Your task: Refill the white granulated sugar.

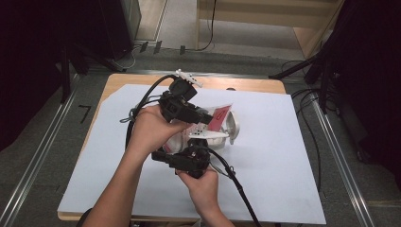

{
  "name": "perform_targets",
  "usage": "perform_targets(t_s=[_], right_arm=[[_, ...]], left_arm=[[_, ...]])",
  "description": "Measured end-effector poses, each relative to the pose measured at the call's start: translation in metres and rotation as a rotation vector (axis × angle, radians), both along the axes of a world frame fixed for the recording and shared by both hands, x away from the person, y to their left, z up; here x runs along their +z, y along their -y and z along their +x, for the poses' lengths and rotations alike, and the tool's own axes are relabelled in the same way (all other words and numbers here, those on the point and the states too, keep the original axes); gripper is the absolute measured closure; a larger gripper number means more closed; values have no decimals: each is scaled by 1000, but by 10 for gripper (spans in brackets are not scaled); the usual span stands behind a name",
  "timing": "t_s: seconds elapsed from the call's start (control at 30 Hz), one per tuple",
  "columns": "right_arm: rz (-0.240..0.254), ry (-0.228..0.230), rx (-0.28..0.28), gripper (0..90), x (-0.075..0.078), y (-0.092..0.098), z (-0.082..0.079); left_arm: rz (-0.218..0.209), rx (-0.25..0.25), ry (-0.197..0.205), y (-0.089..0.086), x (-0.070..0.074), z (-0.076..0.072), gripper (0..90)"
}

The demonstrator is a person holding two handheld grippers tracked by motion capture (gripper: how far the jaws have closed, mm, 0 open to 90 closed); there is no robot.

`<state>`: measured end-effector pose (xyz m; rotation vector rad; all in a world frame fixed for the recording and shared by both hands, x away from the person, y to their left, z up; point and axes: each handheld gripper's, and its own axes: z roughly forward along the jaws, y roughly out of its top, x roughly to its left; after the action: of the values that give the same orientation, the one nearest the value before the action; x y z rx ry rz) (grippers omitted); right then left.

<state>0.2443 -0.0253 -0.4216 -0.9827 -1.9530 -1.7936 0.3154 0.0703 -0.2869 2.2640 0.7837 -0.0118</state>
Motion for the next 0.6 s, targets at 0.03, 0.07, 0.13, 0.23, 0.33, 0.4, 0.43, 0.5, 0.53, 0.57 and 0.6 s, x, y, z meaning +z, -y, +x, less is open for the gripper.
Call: perform_targets(t_s=[0.03,0.07,0.13,0.23,0.33,0.4,0.43,0.5,0.53,0.57,0.6], right_arm=[[0,0,0,629,0,0,0],[-2,0,1,628,0,1,0],[-5,5,3,628,0,2,1],[5,16,12,627,0,3,4],[10,-1,18,628,2,4,6],[12,0,25,628,2,5,6],[12,0,30,629,2,6,6],[10,4,29,631,1,7,6],[11,2,30,633,0,7,6],[13,1,32,634,-1,8,6],[14,-3,35,635,-1,8,6]], left_arm=[[0,1,1,0,0,0,695],[0,1,-1,1,0,1,694],[-7,7,-5,1,-1,2,693],[-12,23,-31,3,0,7,692],[-29,34,-42,3,0,9,692],[-28,31,-43,2,0,9,691],[-26,25,-40,2,0,9,690],[-22,27,-40,2,0,9,689],[-17,23,-35,2,-1,8,688],[-8,19,-32,2,-1,8,688],[-6,20,-29,3,-1,8,687]])
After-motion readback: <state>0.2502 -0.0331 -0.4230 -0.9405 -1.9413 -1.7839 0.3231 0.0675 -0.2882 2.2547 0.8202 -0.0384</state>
